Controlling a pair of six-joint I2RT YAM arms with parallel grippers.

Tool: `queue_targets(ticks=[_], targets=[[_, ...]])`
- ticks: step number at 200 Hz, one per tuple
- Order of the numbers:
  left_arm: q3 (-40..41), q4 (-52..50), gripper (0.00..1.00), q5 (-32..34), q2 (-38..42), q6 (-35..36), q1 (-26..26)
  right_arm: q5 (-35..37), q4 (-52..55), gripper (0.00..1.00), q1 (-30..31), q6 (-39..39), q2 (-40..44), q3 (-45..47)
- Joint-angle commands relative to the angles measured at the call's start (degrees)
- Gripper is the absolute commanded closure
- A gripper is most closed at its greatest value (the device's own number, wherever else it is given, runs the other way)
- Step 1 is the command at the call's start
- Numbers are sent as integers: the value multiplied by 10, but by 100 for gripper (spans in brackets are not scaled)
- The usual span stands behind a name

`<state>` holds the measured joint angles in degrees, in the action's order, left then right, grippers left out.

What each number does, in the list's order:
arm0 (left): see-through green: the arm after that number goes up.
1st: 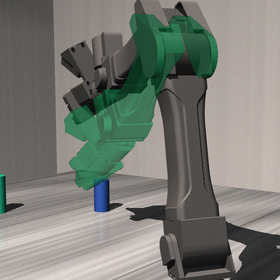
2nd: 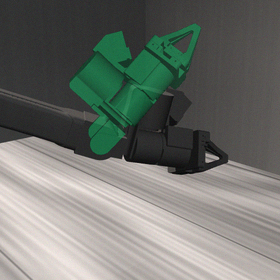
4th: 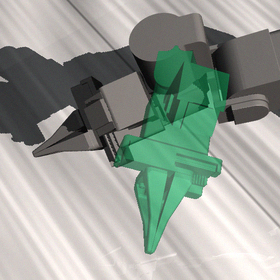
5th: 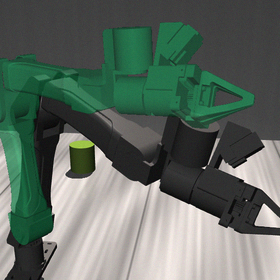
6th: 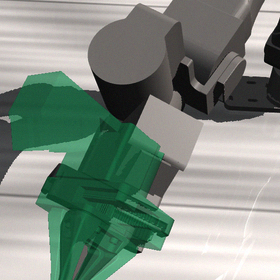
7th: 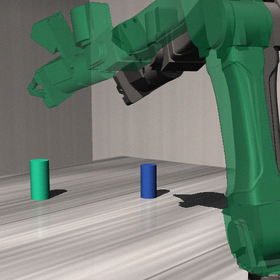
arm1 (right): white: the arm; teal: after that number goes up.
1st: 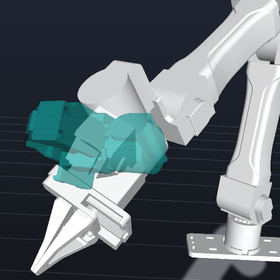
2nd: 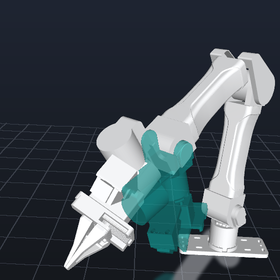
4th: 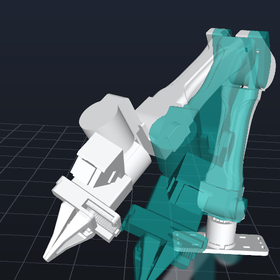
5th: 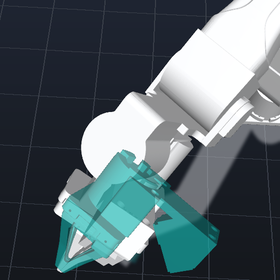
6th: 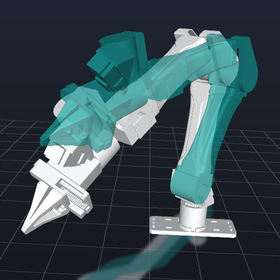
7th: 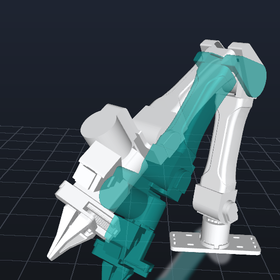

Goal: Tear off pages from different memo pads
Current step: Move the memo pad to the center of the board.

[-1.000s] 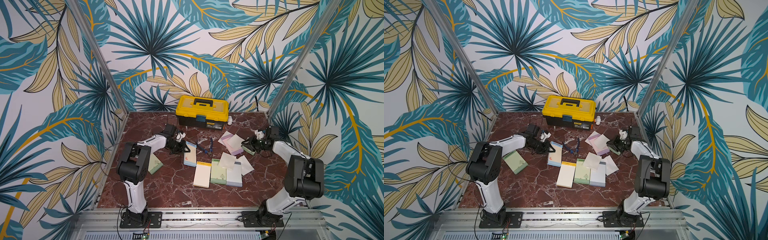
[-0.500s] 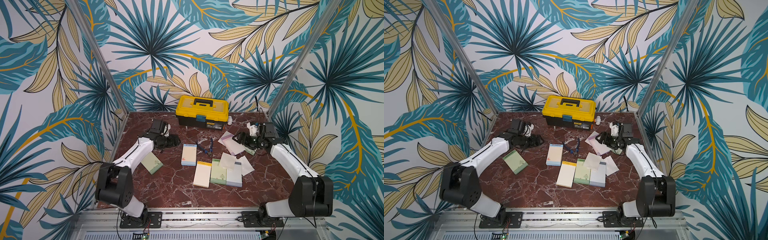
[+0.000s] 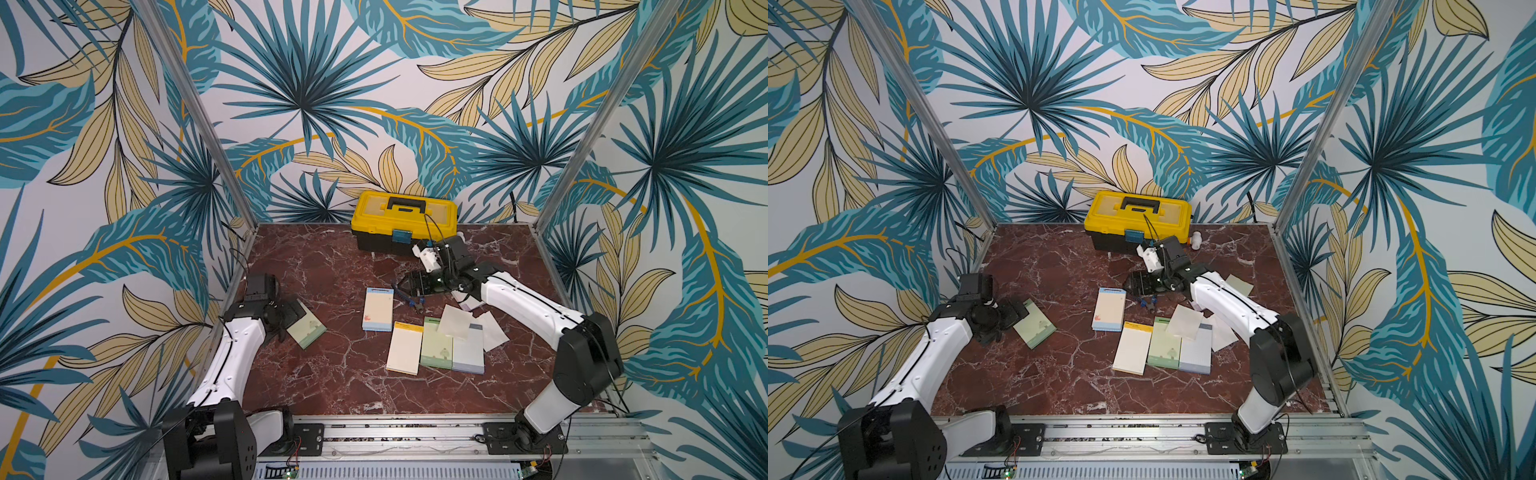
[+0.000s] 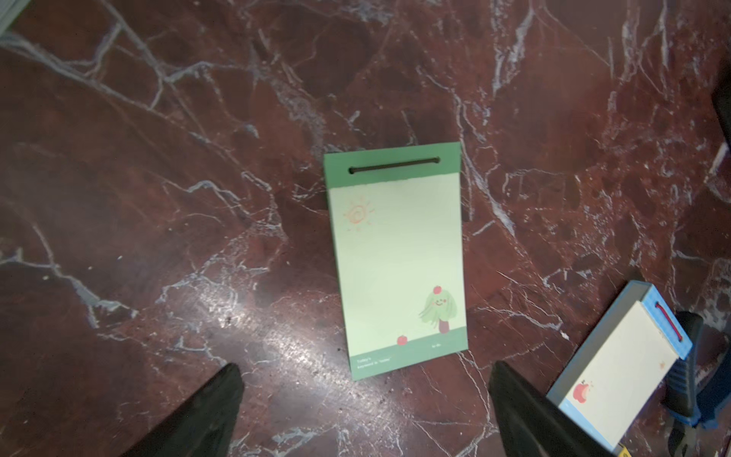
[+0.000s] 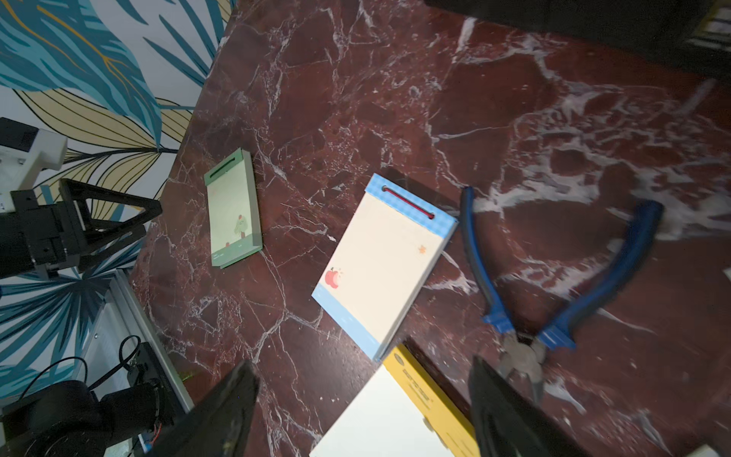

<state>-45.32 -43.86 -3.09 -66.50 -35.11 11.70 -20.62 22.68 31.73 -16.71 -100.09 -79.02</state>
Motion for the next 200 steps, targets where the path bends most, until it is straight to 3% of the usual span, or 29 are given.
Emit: queue_targets(ticks=[1,33,67,110,166,200], targets=[[26,37,1,-23,2,9,29,-2,4,16,29,-2,-51,-47],[35,49,1,-43,-31,35,38,-3,4,16,76,-8,-147,-143],[57,136,2,-117,-64,50,38,-11,-23,21,103,-30,-221,-199],[74,200,12,-162,-110,65,32,-43,-64,36,117,-54,-279,-220],[40,237,21,-179,-208,92,-52,-49,-75,29,118,-62,-338,-253],[18,240,27,-183,-257,95,-89,-62,-85,34,117,-78,-364,-263]])
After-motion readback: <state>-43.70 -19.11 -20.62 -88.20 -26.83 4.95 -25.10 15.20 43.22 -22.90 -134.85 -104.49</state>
